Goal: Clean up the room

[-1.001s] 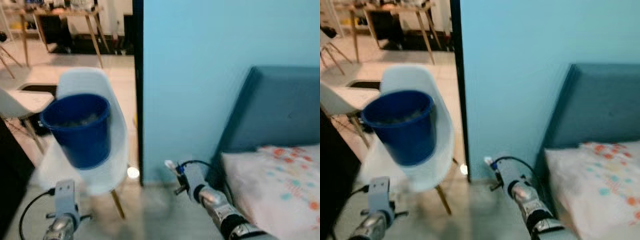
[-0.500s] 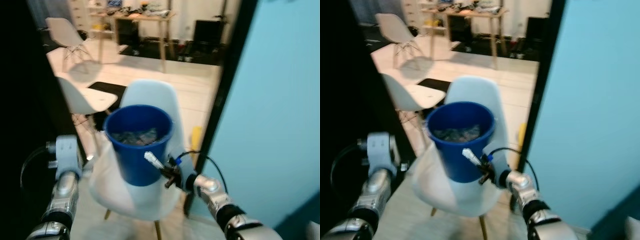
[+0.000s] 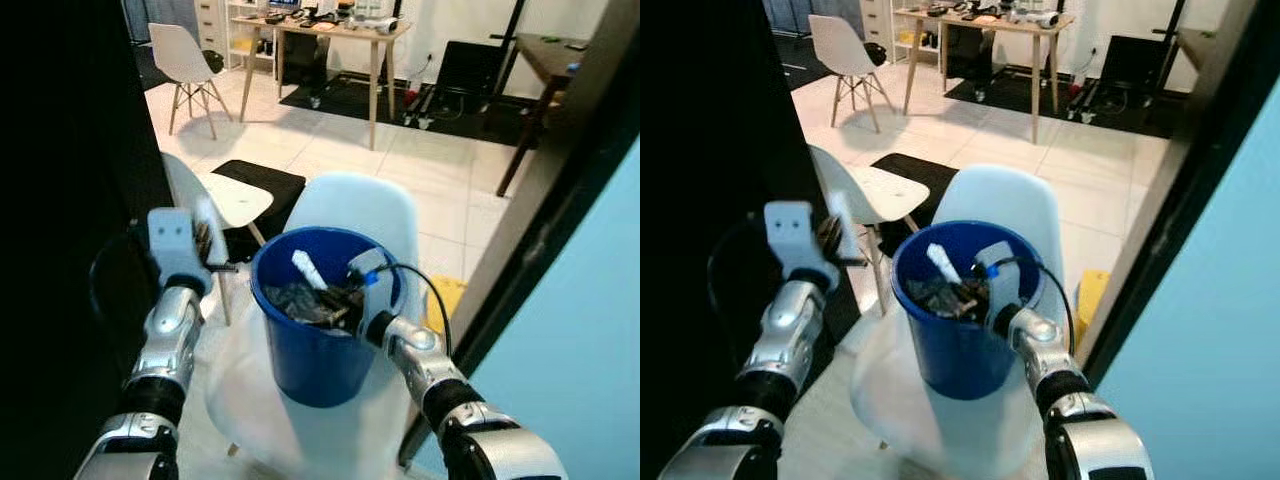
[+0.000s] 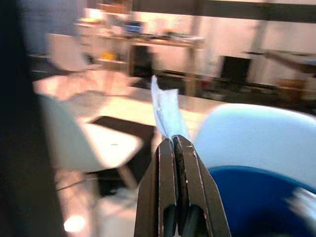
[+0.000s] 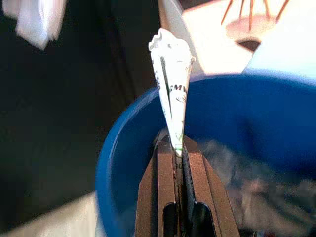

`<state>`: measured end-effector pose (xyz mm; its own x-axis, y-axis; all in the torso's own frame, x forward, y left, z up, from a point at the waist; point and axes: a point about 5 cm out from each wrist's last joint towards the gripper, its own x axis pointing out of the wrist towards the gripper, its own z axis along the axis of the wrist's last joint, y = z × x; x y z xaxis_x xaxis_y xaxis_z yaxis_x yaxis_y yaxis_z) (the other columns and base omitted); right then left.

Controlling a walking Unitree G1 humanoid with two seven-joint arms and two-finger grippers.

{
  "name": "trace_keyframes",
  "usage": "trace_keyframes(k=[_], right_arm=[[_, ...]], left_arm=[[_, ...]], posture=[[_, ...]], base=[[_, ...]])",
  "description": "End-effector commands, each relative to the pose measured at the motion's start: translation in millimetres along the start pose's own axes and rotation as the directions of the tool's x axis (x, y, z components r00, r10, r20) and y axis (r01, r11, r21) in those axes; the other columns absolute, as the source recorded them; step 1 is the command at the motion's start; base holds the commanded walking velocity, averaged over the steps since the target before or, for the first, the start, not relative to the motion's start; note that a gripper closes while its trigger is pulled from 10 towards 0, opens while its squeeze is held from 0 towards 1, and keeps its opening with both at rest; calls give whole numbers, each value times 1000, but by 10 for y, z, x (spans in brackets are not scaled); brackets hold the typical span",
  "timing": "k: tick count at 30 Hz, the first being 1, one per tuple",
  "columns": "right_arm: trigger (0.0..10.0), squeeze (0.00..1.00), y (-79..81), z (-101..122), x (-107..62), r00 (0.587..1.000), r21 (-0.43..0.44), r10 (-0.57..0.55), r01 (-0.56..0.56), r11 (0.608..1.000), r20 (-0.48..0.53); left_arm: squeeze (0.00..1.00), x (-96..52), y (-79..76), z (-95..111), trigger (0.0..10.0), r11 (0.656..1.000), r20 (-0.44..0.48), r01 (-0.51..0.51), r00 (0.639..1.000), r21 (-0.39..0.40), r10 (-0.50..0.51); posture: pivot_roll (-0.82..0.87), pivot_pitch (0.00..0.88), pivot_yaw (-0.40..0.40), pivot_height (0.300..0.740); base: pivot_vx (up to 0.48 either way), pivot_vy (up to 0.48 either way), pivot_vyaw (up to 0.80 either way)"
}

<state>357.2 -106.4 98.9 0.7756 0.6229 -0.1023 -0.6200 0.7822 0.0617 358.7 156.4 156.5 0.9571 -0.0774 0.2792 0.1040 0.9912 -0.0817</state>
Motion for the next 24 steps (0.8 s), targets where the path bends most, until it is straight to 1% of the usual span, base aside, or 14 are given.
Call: trace_keyframes(k=[1, 2, 5, 6, 7, 9, 12, 13, 14, 15, 17, 19, 20, 24], right_arm=[[10000, 0, -1, 71, 54, 1000, -28, -14, 14, 1000, -14], [10000, 0, -19, 67, 68, 998, -63, -51, 48, 997, -48], [10000, 0, -33, 62, 75, 995, -87, -78, 72, 994, -69], [10000, 0, -51, 61, 78, 991, -102, -107, 98, 990, -84], [10000, 0, -58, 47, 82, 987, -119, -127, 114, 986, -103], [10000, 0, -56, 34, 82, 985, -128, -134, 119, 985, -112], [10000, 0, -54, 32, 82, 985, -128, -132, 117, 985, -112], [10000, 910, -79, 40, 73, 982, -118, -157, 145, 982, -102], [10000, 1000, -115, 50, 60, 977, -117, -193, 182, 976, -95], [10000, 1000, -115, 50, 60, 977, -117, -193, 182, 976, -95], [10000, 1000, -186, 84, 36, 962, -97, -265, 258, 961, -67], [10000, 1000, -256, 127, 13, 943, -81, -330, 326, 942, -42], [10000, 1000, -275, 139, 6, 938, -73, -345, 342, 937, -36], [10000, 1000, -291, 141, -3, 933, -69, -357, 354, 933, -36]], left_arm=[[0, -34, -155, -98, 10000, 992, -54, 104, 993, -65, -108], [0, -64, -220, -160, 10000, 986, -84, 155, 984, -65, -160], [0, -86, -257, -201, 10000, 981, -105, 186, 976, -61, -191], [0, -108, -287, -259, 10000, 977, -141, 207, 967, -58, -214], [0, -137, -269, -327, 10000, 980, -172, 191, 965, -52, -197], [0, -176, -205, -425, 10000, 985, -213, 131, 965, -109, -151], [0, -186, -190, -440, 10000, 985, -219, 116, 965, -127, -142], [0, -201, -192, -463, 10000, 982, -227, 125, 961, -140, -155], [0, -212, -203, -472, 10000, 978, -232, 140, 957, -154, -174], [0, -212, -203, -472, 10000, 978, -232, 140, 957, -154, -174], [0, -219, -270, -461, 10000, 961, -219, 197, 946, -194, -238], [0, -211, -383, -421, 10000, 933, -190, 283, 926, -221, -326], [0, -208, -417, -410, 10000, 925, -182, 308, 919, -224, -350], [0, -195, -471, -394, 10000, 911, -171, 341, 908, -234, -384]], posture=[[-41, 0, -12, 740], [-41, 0, -12, 740], [-41, 0, -12, 740], [-41, 0, -16, 740], [-40, 0, -18, 740], [-42, 0, -20, 740], [-42, 0, -20, 740], [-44, 0, -22, 740], [-45, 0, -25, 740], [-45, 0, -25, 740], [-47, 0, -27, 740], [-51, 0, -28, 740], [-54, 0, -27, 740], [-57, 0, -25, 740]], base=[[0, 0, 0], [0, 0, 0], [0, 0, 0], [0, 0, 0], [0, 0, 0], [0, 0, 0], [0, 0, 0], [0, 0, 0], [0, 0, 0], [0, 0, 0], [0, 0, 0], [0, 0, 0], [0, 0, 0], [0, 0, 0]])
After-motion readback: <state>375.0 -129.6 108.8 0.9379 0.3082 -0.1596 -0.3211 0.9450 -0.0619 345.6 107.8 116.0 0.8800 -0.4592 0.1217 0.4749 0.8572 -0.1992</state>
